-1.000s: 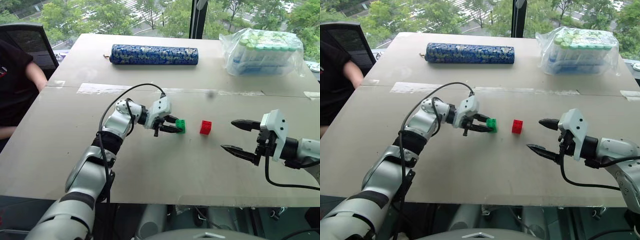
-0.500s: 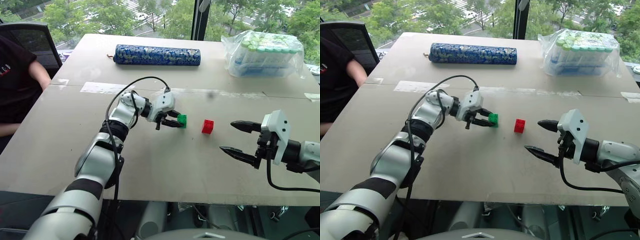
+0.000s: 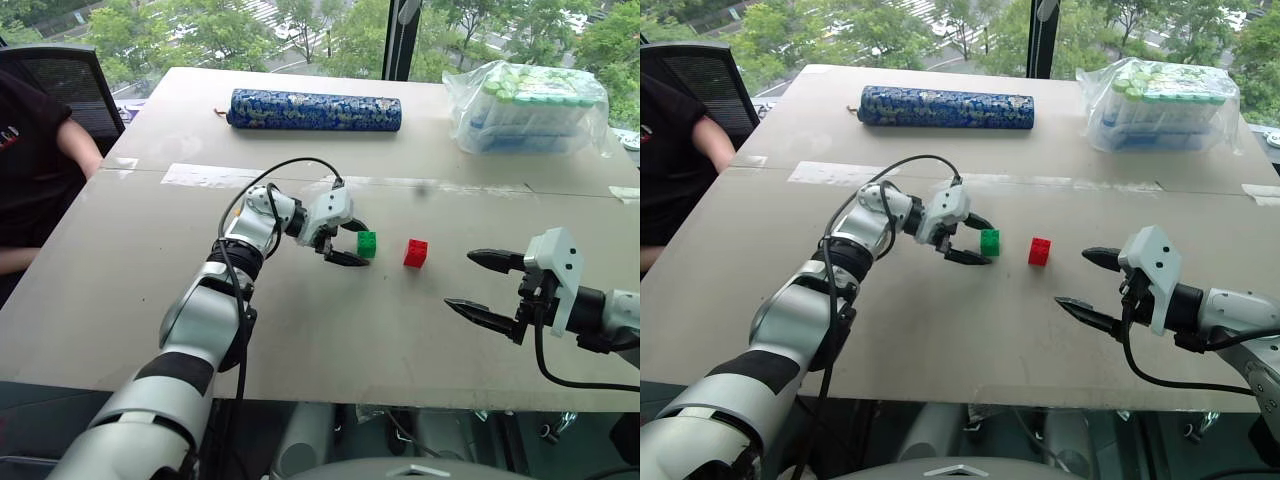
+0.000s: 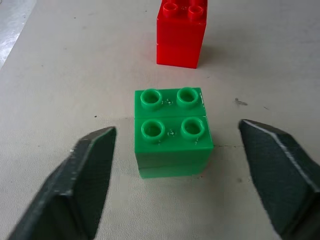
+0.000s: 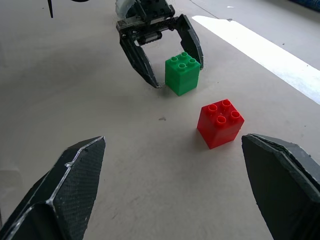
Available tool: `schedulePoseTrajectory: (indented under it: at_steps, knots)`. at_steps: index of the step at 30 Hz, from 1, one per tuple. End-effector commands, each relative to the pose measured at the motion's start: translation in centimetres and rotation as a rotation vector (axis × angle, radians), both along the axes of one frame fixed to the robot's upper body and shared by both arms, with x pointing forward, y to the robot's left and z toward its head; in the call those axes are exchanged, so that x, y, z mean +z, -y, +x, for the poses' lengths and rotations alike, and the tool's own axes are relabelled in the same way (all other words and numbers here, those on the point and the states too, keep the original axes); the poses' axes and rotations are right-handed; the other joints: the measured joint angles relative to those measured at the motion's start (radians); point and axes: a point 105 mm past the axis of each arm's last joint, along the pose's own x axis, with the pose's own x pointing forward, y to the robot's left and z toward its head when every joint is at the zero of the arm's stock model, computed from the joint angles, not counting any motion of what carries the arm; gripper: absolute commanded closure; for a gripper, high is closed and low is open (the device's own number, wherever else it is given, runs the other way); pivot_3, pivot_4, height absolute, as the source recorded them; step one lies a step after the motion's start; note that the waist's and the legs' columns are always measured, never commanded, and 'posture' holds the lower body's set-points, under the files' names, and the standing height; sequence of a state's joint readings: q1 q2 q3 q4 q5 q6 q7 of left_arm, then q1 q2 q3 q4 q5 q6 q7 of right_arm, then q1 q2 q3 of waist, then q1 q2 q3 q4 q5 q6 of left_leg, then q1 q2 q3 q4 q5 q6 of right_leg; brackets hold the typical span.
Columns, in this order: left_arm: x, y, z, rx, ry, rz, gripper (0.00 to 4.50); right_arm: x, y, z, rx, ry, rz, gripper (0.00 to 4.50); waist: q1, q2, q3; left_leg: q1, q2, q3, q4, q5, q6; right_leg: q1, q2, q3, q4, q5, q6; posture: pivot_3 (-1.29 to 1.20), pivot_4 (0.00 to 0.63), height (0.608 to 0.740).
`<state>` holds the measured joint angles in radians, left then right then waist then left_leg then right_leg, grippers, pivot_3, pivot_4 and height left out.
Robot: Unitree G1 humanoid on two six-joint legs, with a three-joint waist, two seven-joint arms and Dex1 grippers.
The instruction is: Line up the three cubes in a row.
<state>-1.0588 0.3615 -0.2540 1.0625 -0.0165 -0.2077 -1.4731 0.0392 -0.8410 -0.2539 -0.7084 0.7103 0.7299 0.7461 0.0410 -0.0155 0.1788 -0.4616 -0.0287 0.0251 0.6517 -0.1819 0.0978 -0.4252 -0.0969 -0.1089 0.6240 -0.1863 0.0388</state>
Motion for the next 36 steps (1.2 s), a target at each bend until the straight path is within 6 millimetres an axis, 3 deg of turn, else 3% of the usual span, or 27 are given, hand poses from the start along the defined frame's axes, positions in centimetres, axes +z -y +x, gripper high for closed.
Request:
schedulePoseTrajectory:
  at_steps: [1, 7, 11, 14, 18, 22, 27, 31, 36]
  knots:
    - [4.0, -2.1, 0.2, 0.036, 0.064, -0.088, 0.17, 1.3, -0.3, -0.2, 0.009, 0.074, 0.009, 0.0, -0.004, 0.0, 0.0, 0.0, 0.0, 0.0, 0.0, 0.0, 0.0, 0.0, 0.0, 0.0, 0.0, 0.0, 0.0, 0.0, 0.15, 0.74]
    - [7.6, -7.8, -1.2, 0.398, 0.1, -0.274, 0.17, 1.3, -1.1, -0.4, 0.043, 0.077, 0.033, 0.0, -0.029, 0.001, 0.0, 0.0, 0.002, 0.0, 0.0, 0.0, -0.001, 0.0, 0.001, 0.002, 0.0, 0.0, 0.0, 0.0, 0.15, 0.74]
    - [10.2, -12.6, -0.7, 0.966, 0.281, -0.451, 0.17, 1.2, -1.8, -0.4, 0.084, 0.074, 0.049, 0.0, -0.02, 0.001, 0.0, 0.001, 0.002, -0.001, 0.0, -0.003, -0.005, 0.0, 0.0, 0.003, 0.0, -0.001, -0.001, 0.0, 0.15, 0.74]
    - [9.8, -15.4, -1.2, 1.308, 0.33, -0.472, 0.17, 1.3, -2.2, -0.3, 0.112, 0.075, 0.06, 0.0, -0.008, 0.001, 0.0, 0.005, 0.001, -0.002, 0.001, -0.003, -0.006, 0.004, 0.001, 0.003, 0.0, -0.001, -0.002, 0.0, 0.15, 0.74]
    - [6.5, -15.5, -1.7, 1.556, 0.254, -0.469, 0.17, 1.5, -2.8, 0.0, 0.167, 0.068, 0.066, 0.0, 0.003, 0.001, 0.0, 0.013, 0.0, -0.001, 0.0, -0.003, -0.006, 0.012, 0.001, 0.005, 0.0, -0.001, -0.002, 0.0, 0.15, 0.74]
    - [5.2, -14.6, -1.4, 1.59, 0.207, -0.484, 0.17, 1.6, -2.6, 0.1, 0.181, 0.069, 0.058, 0.0, 0.011, 0.0, 0.0, 0.013, 0.0, -0.002, 0.0, -0.003, -0.006, 0.011, 0.001, 0.004, 0.0, -0.001, -0.002, 0.0, 0.15, 0.74]
    - [3.6, -14.0, -1.6, 1.476, 0.171, -0.407, 0.17, 1.6, -2.7, 0.0, 0.187, 0.067, 0.056, 0.0, 0.008, 0.0, 0.0, 0.013, 0.0, 0.0, -0.001, -0.003, -0.007, 0.01, 0.001, 0.005, 0.0, -0.001, -0.002, 0.0, 0.15, 0.74]
    - [3.2, -14.8, -1.8, 1.293, 0.158, -0.295, 0.17, 1.6, -2.9, -0.2, 0.188, 0.065, 0.057, 0.0, 0.001, 0.0, 0.0, 0.012, 0.001, 0.0, -0.003, -0.004, -0.009, 0.007, 0.003, 0.006, 0.0, -0.002, -0.003, 0.0, 0.15, 0.74]
    - [3.0, -17.9, -0.9, 1.124, 0.161, -0.118, 0.17, 1.5, -3.1, -0.1, 0.182, 0.067, 0.062, 0.0, 0.002, 0.001, 0.0, 0.012, 0.002, 0.0, -0.003, -0.005, -0.009, 0.006, 0.002, 0.005, 0.0, -0.002, -0.003, 0.0, 0.15, 0.74]
